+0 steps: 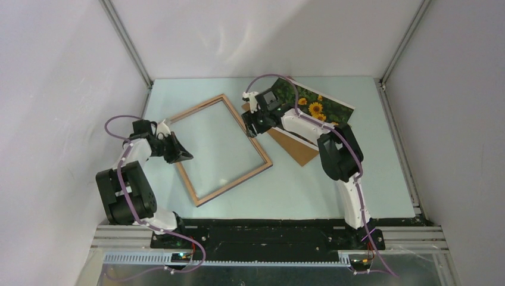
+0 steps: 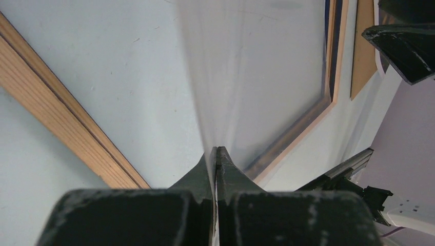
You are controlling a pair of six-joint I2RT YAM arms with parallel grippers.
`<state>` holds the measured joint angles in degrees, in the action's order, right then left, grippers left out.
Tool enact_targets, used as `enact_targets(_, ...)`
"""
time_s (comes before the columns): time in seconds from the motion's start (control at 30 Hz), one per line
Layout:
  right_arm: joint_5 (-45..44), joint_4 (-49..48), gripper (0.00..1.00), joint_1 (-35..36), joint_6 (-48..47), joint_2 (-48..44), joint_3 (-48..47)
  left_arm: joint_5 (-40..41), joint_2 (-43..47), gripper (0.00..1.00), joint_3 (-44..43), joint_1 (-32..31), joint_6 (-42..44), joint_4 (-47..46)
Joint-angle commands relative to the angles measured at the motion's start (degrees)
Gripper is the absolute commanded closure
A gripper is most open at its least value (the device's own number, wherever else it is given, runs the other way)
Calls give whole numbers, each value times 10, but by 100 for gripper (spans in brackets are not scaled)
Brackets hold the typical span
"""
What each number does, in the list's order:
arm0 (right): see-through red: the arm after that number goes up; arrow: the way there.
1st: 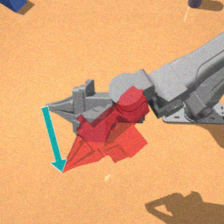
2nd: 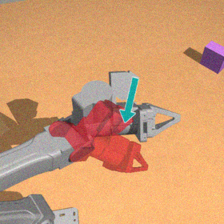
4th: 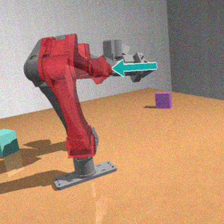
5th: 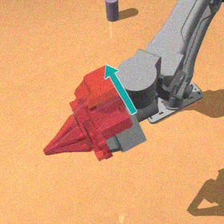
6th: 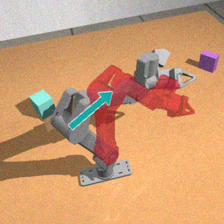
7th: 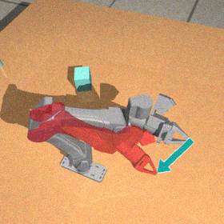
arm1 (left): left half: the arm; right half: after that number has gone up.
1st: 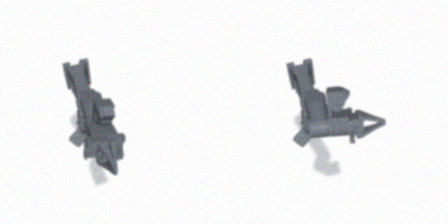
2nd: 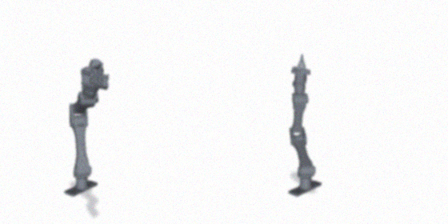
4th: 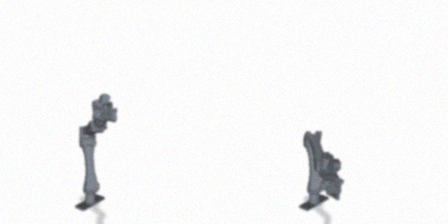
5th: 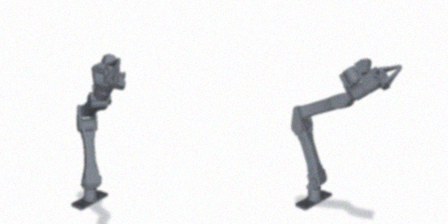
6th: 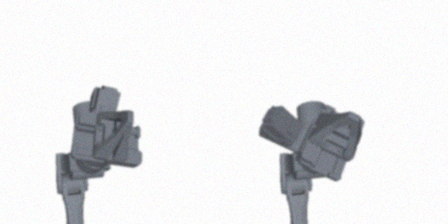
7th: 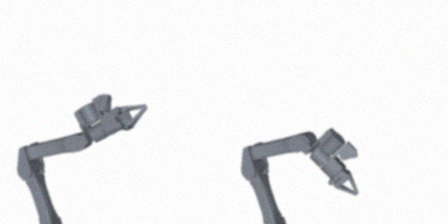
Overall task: Put the photo into the frame
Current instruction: Move the photo frame to the center of the board.
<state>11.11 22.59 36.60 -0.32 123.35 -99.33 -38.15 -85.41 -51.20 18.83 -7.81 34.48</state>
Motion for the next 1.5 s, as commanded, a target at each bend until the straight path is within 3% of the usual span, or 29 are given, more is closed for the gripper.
enact_targets(0.0,15,17,35,-1,19,31,-50,15,7,100,4,8,30,-5)
enact_targets(0.3,11,50,43,-4,17,83,-103,-1,21,100,8,7,43,-5)
enact_targets(0.6,6,63,55,-3,15,92,-97,-23,64,100,7,8,62,-5)
enact_targets(0.77,3,74,74,-7,19,87,-87,-36,71,100,0,8,66,2)
enact_targets(0.97,6,60,92,-14,25,45,-13,-53,67,100,-4,7,77,10)
enact_targets(1.07,4,42,96,-15,30,10,33,-79,51,100,-5,6,95,12)
enact_targets(1.47,-2,-8,100,-21,75,-111,208,-175,4,100,-12,1,125,22)
